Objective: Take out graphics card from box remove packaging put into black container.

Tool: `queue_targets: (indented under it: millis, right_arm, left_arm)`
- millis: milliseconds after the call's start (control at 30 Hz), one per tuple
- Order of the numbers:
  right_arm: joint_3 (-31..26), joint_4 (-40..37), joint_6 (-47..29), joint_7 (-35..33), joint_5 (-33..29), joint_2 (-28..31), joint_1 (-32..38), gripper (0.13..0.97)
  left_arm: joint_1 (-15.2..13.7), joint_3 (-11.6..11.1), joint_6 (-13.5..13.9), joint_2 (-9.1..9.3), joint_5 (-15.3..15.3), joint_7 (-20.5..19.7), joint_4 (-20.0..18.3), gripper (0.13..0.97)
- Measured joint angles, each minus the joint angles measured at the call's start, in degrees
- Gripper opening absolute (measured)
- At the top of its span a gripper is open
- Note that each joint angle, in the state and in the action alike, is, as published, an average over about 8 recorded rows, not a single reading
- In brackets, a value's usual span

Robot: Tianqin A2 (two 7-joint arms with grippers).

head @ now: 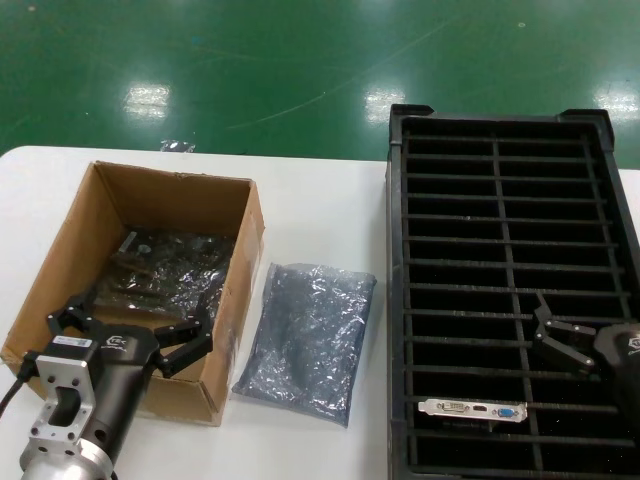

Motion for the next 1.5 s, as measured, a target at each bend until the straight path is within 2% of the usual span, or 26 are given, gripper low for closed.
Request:
queue_targets:
  millis: [1500]
  right_arm:
    - [0.0, 0.0, 0.0, 0.0, 0.0, 0.0, 0.0, 0.966]
  left_arm:
    - [0.0, 0.0, 0.0, 0.0, 0.0, 0.0, 0.0, 0.966]
